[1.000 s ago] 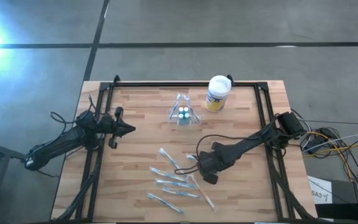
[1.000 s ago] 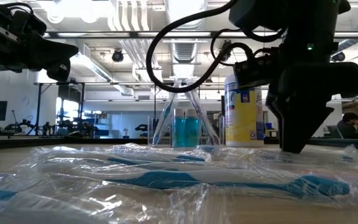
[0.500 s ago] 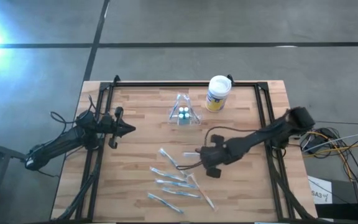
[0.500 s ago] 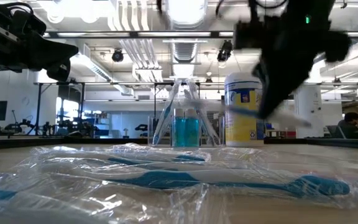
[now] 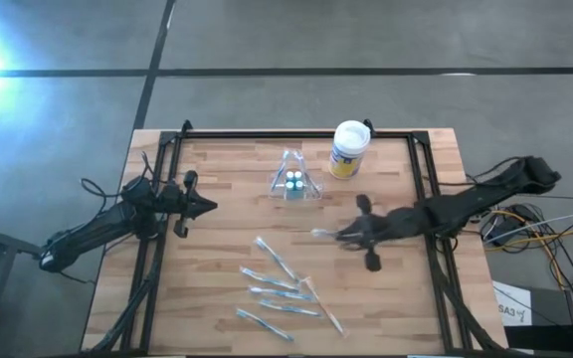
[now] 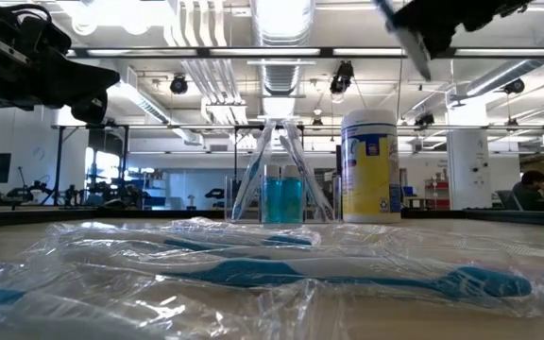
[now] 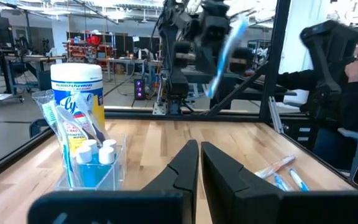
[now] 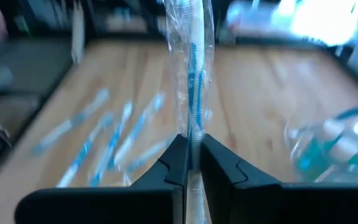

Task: Pick & Place toothbrushing station
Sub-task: Put the blue toothbrush into the transparent organizer

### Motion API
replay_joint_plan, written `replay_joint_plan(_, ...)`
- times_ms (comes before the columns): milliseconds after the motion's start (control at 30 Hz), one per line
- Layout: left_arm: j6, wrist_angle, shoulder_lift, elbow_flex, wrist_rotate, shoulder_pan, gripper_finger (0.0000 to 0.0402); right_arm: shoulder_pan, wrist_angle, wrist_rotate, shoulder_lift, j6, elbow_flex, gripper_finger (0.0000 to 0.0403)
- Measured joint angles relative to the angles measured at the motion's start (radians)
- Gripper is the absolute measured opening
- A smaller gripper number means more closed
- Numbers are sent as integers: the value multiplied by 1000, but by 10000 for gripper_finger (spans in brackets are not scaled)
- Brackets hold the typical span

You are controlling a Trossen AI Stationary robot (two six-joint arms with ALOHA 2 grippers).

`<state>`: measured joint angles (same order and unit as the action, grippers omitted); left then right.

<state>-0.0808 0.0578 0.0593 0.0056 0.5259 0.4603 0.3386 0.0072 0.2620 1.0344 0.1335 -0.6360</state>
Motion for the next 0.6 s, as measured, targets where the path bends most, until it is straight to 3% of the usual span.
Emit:
replay_joint_plan(167, 2, 0, 2, 0, -5, 0, 26, -12, 221, 8, -209, -61, 181, 20)
replay_joint_plan(600, 4, 1, 3, 0, -26, 0, 26, -81, 405, 0, -588, -82, 495, 20)
